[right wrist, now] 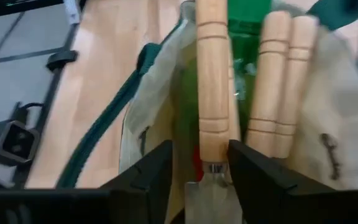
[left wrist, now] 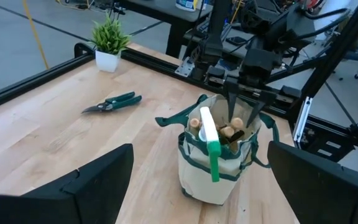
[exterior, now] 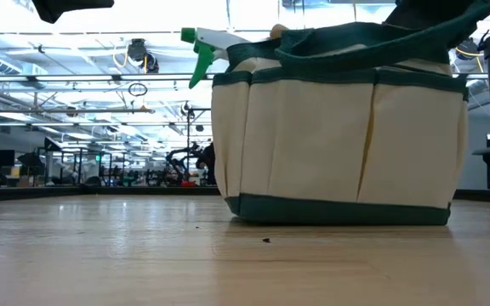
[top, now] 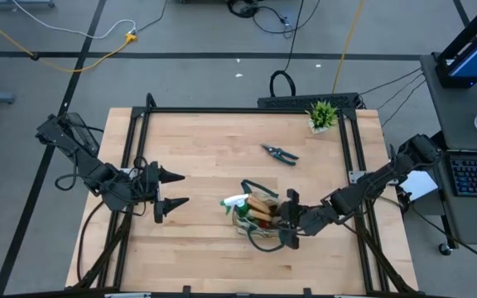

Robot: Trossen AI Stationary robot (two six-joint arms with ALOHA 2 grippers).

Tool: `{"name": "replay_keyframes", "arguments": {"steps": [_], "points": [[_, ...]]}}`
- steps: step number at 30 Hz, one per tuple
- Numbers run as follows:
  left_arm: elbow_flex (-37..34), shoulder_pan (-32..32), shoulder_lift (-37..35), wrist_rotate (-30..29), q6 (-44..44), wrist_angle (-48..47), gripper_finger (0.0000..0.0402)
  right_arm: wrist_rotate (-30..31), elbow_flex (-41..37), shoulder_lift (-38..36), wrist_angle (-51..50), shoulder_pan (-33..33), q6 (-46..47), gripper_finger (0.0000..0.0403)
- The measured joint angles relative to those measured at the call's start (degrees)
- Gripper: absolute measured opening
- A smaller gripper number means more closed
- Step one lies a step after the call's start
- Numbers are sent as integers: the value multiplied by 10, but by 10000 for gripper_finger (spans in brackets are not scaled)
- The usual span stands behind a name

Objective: Pick & Place Garden tools in Gardening bag
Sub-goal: Put the brown trowel into the gardening bag, then put the green shear scissors into the gardening bag

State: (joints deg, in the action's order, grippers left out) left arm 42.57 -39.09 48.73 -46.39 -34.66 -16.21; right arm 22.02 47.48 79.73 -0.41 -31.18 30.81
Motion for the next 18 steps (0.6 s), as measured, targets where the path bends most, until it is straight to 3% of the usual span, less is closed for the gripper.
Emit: {"name": "replay_keyframes", "arguments": {"steps": [8,18], "points": [[0,0,0,0,14,-1,374,-9,-1,-47,73,9,-20,158],[0,0,0,0,15,-2,374,94,-1,-127,206,19,-134,131]]}}
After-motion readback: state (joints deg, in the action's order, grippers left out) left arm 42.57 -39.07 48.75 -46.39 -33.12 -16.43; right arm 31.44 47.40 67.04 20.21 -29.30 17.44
